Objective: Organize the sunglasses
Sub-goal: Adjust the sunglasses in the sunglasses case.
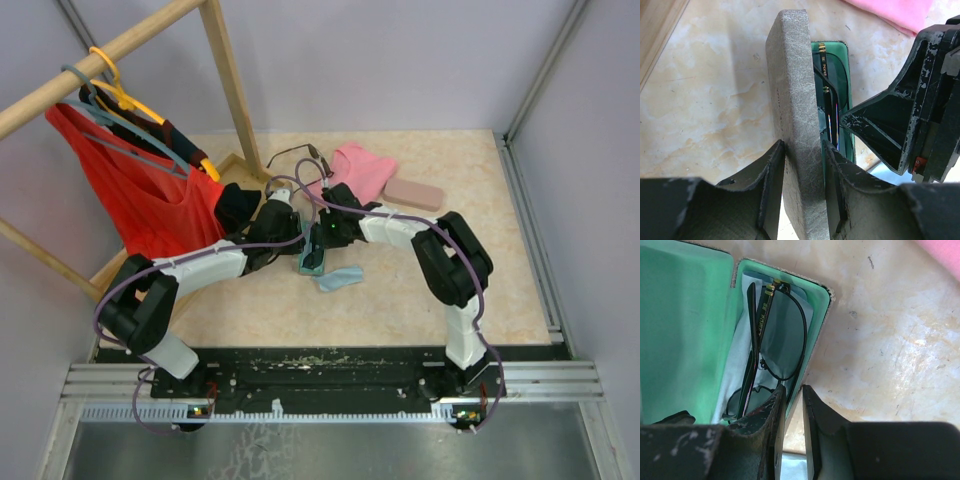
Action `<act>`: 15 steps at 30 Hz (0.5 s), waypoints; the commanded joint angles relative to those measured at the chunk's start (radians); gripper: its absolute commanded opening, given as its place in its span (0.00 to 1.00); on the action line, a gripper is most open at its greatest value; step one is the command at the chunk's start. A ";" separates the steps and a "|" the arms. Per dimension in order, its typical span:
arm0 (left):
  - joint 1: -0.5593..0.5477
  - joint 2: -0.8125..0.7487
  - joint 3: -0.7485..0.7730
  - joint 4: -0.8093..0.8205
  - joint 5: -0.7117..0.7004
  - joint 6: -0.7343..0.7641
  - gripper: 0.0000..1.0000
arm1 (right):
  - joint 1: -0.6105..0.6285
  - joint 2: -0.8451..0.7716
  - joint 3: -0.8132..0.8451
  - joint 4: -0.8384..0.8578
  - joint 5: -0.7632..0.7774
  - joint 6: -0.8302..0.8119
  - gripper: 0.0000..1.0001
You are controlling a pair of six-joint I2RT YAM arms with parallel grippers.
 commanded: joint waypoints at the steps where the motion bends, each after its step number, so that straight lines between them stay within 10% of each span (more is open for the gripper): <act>1: 0.001 -0.004 0.012 0.012 0.012 -0.001 0.41 | 0.001 0.021 0.009 0.028 0.000 -0.003 0.21; 15: 0.001 -0.004 0.013 0.015 0.017 0.002 0.41 | 0.003 0.068 0.055 -0.024 0.023 -0.025 0.22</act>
